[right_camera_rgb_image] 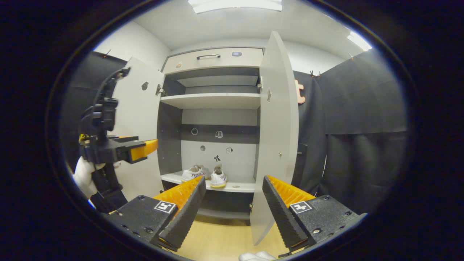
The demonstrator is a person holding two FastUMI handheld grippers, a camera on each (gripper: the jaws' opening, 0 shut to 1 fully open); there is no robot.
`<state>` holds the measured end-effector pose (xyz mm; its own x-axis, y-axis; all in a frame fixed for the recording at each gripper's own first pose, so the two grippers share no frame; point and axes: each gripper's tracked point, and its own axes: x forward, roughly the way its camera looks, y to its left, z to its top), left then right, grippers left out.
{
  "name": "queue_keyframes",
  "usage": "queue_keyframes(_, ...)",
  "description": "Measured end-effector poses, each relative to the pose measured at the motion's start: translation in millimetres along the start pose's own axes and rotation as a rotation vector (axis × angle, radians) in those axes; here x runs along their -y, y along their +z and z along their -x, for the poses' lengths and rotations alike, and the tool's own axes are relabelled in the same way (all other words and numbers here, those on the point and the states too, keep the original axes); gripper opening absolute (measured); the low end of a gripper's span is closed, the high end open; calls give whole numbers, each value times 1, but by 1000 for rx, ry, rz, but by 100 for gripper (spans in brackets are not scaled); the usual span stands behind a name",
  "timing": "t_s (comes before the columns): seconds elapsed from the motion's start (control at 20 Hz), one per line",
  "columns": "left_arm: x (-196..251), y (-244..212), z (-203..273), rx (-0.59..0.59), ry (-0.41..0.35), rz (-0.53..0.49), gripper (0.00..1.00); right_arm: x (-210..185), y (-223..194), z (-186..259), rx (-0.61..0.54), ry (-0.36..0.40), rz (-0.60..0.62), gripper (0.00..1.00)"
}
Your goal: Grab one shoe with the right hand and put it into the shoe cabinet, grab the other shoe with the left hand and put it into the shoe cabinet; then close the right door with the right hand and the left door with the left hand.
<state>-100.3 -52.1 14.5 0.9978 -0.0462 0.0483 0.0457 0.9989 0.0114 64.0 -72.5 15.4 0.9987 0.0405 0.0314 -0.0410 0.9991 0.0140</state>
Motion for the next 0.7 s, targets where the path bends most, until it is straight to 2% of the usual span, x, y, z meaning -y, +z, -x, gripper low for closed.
queue_keyframes(0.1,-9,-2,36,6,1,-2,96,19,-5,5,-10,-46,-5,98)
queue_keyframes(0.3,-19,-23,96,-25,30,0,96,88,-10,14,-18,-196,-11,98)
queue_keyframes(0.55,-21,-42,123,-49,41,29,96,172,-8,5,-27,-355,-57,98)
queue_keyframes(0.7,-19,-49,127,-58,45,20,96,192,-12,-24,-39,-348,-86,96)
